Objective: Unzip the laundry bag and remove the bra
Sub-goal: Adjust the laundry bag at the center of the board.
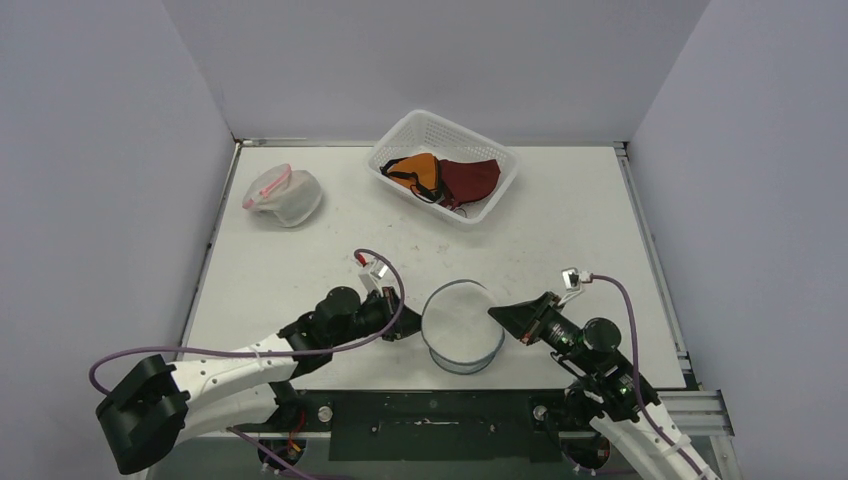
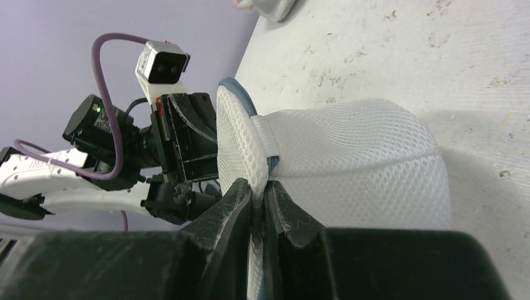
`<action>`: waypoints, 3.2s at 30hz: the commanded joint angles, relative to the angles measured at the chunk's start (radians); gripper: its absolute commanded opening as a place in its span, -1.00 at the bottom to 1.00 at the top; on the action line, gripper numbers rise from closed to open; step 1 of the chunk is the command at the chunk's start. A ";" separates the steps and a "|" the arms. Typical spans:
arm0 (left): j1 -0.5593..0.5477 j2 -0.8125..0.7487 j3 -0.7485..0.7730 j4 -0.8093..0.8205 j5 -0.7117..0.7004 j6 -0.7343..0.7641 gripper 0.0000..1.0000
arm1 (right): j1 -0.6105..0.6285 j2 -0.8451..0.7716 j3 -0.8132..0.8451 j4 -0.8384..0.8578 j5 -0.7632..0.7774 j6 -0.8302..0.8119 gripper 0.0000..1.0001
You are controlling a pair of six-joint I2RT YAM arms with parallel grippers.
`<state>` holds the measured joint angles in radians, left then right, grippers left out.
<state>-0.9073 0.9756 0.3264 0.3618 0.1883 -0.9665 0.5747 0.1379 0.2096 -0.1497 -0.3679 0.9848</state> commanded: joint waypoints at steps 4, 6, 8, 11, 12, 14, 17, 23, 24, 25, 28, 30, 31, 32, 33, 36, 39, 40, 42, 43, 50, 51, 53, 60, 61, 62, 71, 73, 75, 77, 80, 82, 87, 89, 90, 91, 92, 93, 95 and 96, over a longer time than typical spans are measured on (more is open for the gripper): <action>-0.017 0.075 0.003 0.141 -0.065 -0.021 -1.00 | -0.007 -0.069 -0.046 0.056 0.140 0.068 -0.89; -0.018 0.092 0.006 0.147 -0.067 -0.017 -1.00 | -0.008 -0.073 -0.065 0.060 0.152 0.077 -0.89; -0.019 0.110 0.010 0.145 -0.069 -0.015 -1.00 | -0.007 -0.075 -0.090 0.080 0.152 0.091 -0.89; -0.015 0.111 0.019 0.108 -0.085 -0.011 -1.00 | -0.007 -0.034 -0.085 0.048 0.151 0.050 -0.89; -0.013 0.104 0.024 0.085 -0.095 -0.004 -1.00 | -0.007 -0.007 -0.077 0.023 0.150 0.023 -0.89; -0.009 0.091 0.038 0.037 -0.126 0.011 -1.00 | -0.007 0.037 -0.069 -0.008 0.136 -0.020 -0.89; -0.001 0.081 0.062 -0.042 -0.159 0.038 -1.00 | -0.007 0.079 -0.083 -0.015 0.123 -0.045 -0.89; 0.011 0.100 0.094 -0.102 -0.181 0.053 -0.97 | -0.006 0.131 -0.162 0.060 0.112 -0.017 -0.89; 0.010 0.101 0.096 -0.110 -0.192 0.054 -0.94 | -0.006 0.138 -0.172 0.073 0.112 -0.011 -0.89; 0.011 0.098 0.101 -0.126 -0.208 0.058 -0.89 | -0.006 0.144 -0.181 0.079 0.113 -0.006 -0.89; 0.011 0.069 0.128 -0.206 -0.240 0.073 -0.51 | -0.005 0.160 -0.197 0.095 0.120 0.001 -0.89; 0.008 0.019 0.151 -0.284 -0.270 0.092 -0.19 | -0.003 0.163 -0.203 0.105 0.126 0.007 -0.89; 0.006 -0.007 0.161 -0.320 -0.291 0.099 -0.07 | -0.003 0.165 -0.203 0.106 0.130 0.009 -0.89; 0.002 -0.039 0.170 -0.353 -0.316 0.105 0.03 | -0.001 0.166 -0.203 0.105 0.137 0.011 -0.89; -0.002 -0.068 0.174 -0.390 -0.328 0.110 0.14 | 0.000 0.168 -0.203 0.105 0.142 0.011 -0.89; -0.015 -0.126 0.189 -0.443 -0.338 0.127 0.29 | 0.005 0.183 -0.203 0.104 0.159 0.010 -0.89; -0.043 -0.108 0.202 -0.398 -0.283 0.141 0.22 | 0.011 0.220 -0.203 0.111 0.181 0.013 -0.89; -0.054 -0.082 0.207 -0.380 -0.262 0.141 0.14 | 0.014 0.235 -0.203 0.115 0.189 0.015 -0.89; -0.083 -0.025 0.217 -0.292 -0.211 0.142 -0.06 | 0.019 0.266 -0.203 0.126 0.203 0.019 -0.89; -0.096 0.009 0.223 -0.258 -0.192 0.141 -0.15 | 0.022 0.280 -0.203 0.132 0.212 0.020 -0.89; -0.143 0.238 0.289 -0.135 -0.127 0.177 -0.48 | 0.070 0.367 -0.203 0.173 0.278 0.025 -0.89; -0.143 0.263 0.293 -0.127 -0.130 0.179 -0.50 | 0.080 0.377 -0.203 0.179 0.287 0.026 -0.89; -0.143 0.306 0.301 -0.124 -0.142 0.183 -0.54 | 0.104 0.395 -0.200 0.185 0.310 0.029 -0.89; -0.112 0.423 0.303 -0.187 -0.283 0.195 -0.71 | 0.163 0.426 -0.174 0.188 0.354 0.032 -0.74; -0.103 0.436 0.298 -0.186 -0.287 0.189 -0.73 | 0.166 0.417 -0.167 0.177 0.355 0.029 -0.61; -0.096 0.442 0.292 -0.184 -0.293 0.184 -0.74 | 0.167 0.405 -0.157 0.159 0.357 0.025 -0.47; -0.090 0.457 0.283 -0.156 -0.306 0.173 -0.74 | 0.172 0.276 0.060 -0.121 0.434 -0.081 0.27; -0.092 0.460 0.286 -0.153 -0.308 0.173 -0.74 | 0.175 0.294 0.110 -0.132 0.421 -0.117 0.28; -0.092 0.464 0.289 -0.152 -0.310 0.172 -0.74 | 0.177 0.325 0.130 -0.080 0.363 -0.135 0.22; -0.092 0.466 0.286 -0.147 -0.312 0.171 -0.74 | 0.183 0.369 0.124 0.009 0.297 -0.129 0.07; -0.092 0.468 0.283 -0.137 -0.314 0.163 -0.74 | 0.213 0.449 0.080 0.131 0.260 -0.106 -0.20; -0.094 0.468 0.285 -0.133 -0.314 0.160 -0.74 | 0.246 0.502 0.043 0.215 0.262 -0.093 -0.27; -0.097 0.472 0.287 -0.122 -0.310 0.154 -0.74 | 0.277 0.614 -0.041 0.300 0.320 -0.046 -0.42; -0.099 0.476 0.285 -0.111 -0.303 0.149 -0.74 | 0.277 0.612 -0.098 0.302 0.398 -0.012 -0.47; -0.098 0.476 0.281 -0.103 -0.299 0.146 -0.73 | 0.277 0.603 -0.122 0.302 0.429 0.009 -0.47; -0.098 0.476 0.278 -0.093 -0.296 0.143 -0.73 | 0.277 0.592 -0.147 0.301 0.452 0.026 -0.48; -0.098 0.476 0.272 -0.084 -0.293 0.137 -0.73 | 0.277 0.580 -0.166 0.298 0.475 0.043 -0.48; -0.098 0.477 0.267 -0.071 -0.289 0.135 -0.73 | 0.277 0.567 -0.189 0.295 0.492 0.061 -0.47; -0.098 0.482 0.253 -0.043 -0.280 0.128 -0.73 | 0.277 0.546 -0.234 0.293 0.518 0.089 -0.45; -0.100 0.490 0.250 -0.027 -0.275 0.124 -0.73 | 0.277 0.538 -0.255 0.285 0.532 0.109 -0.44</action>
<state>-1.0065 1.4445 0.5911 0.2413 -0.0967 -0.8265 0.8505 0.7052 0.0315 0.1215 0.0368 1.0199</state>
